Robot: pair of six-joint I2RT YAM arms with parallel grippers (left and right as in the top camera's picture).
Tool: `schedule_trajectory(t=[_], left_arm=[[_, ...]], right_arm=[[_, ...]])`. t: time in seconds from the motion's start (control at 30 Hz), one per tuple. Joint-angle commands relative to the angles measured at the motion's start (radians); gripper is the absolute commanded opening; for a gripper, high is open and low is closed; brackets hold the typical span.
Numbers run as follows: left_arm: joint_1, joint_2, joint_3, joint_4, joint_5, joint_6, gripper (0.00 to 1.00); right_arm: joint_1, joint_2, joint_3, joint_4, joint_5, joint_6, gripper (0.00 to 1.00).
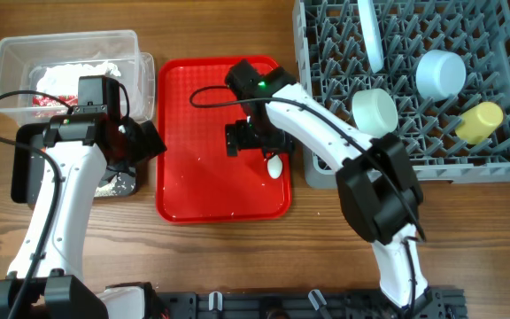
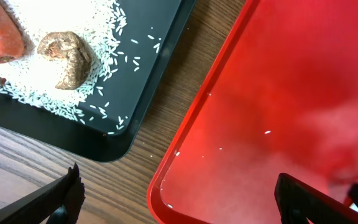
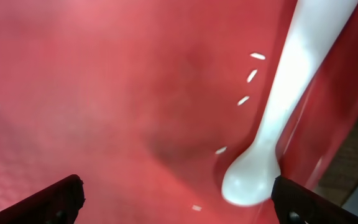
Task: Sort waste into correct bins and load items into the dishwasher rack
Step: 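Lower the right gripper and grasp the white spoon's handle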
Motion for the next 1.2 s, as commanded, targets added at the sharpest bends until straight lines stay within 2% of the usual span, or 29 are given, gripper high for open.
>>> schedule_trajectory(t=[0.0, 0.2, 0.53, 0.83, 1.03, 1.17], left_arm=[[-0.002, 0.007, -0.008, 0.0, -0.013, 0.008, 1.0], [-0.002, 0.007, -0.008, 0.0, -0.014, 0.008, 1.0], [-0.002, 0.007, -0.008, 0.0, -0.014, 0.008, 1.0], [-0.002, 0.007, -0.008, 0.0, -0.013, 0.009, 1.0], [-0.002, 0.007, -0.008, 0.0, -0.013, 0.009, 1.0], [-0.002, 0.007, -0.008, 0.0, -0.014, 0.009, 1.0]], right_arm=[[0.002, 0.048, 0.002, -0.005, 0.035, 0.034, 0.99], [0.002, 0.09, 0.002, -0.026, 0.102, 0.077, 1.0], [0.002, 0.101, -0.077, -0.036, 0.055, 0.103, 1.0], [0.002, 0.101, -0.078, -0.043, 0.041, 0.104, 0.99], [0.002, 0.101, -0.078, -0.043, 0.042, 0.103, 0.79], [0.002, 0.101, -0.078, -0.043, 0.042, 0.103, 0.79]])
